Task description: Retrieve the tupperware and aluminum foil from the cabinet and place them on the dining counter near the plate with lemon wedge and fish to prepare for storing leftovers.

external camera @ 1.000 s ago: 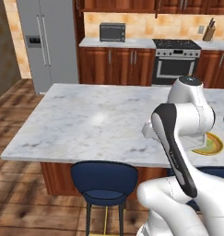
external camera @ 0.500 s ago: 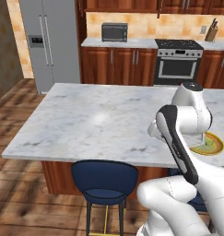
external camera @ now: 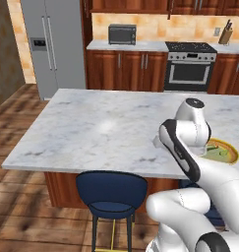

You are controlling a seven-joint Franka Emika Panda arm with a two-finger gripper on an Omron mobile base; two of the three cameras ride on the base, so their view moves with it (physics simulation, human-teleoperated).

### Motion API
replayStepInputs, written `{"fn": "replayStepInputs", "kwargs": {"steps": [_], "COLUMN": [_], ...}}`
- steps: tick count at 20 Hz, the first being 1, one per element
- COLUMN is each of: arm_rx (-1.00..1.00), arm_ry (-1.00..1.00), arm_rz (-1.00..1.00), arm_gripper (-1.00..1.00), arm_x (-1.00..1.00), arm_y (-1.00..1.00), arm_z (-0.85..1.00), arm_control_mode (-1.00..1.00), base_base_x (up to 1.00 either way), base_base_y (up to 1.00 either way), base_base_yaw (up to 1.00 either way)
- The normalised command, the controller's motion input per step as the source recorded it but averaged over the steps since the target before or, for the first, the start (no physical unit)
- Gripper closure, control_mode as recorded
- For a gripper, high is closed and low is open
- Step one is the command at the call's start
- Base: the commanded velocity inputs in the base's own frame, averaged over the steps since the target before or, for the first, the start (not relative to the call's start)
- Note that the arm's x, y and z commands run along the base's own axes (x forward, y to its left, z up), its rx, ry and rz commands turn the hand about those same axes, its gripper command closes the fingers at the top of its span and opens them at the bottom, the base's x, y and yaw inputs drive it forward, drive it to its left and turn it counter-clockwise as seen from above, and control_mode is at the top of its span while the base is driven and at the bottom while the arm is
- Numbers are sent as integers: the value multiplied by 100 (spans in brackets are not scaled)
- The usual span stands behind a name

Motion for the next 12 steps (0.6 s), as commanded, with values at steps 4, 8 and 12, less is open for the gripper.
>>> {"fn": "replayStepInputs", "kwargs": {"steps": [4,8,12], "arm_rx": [4,4,3], "arm_ry": [0,0,0], "arm_rz": [0,0,0], "arm_gripper": [100,100,100], "arm_x": [75,69,55], "arm_y": [-19,-25,-27], "arm_z": [-48,-45,-42], "arm_control_mode": [-100,-100,-100], "base_base_x": [0,0,0], "base_base_y": [0,0,0], "base_base_yaw": [0,0,0]}}
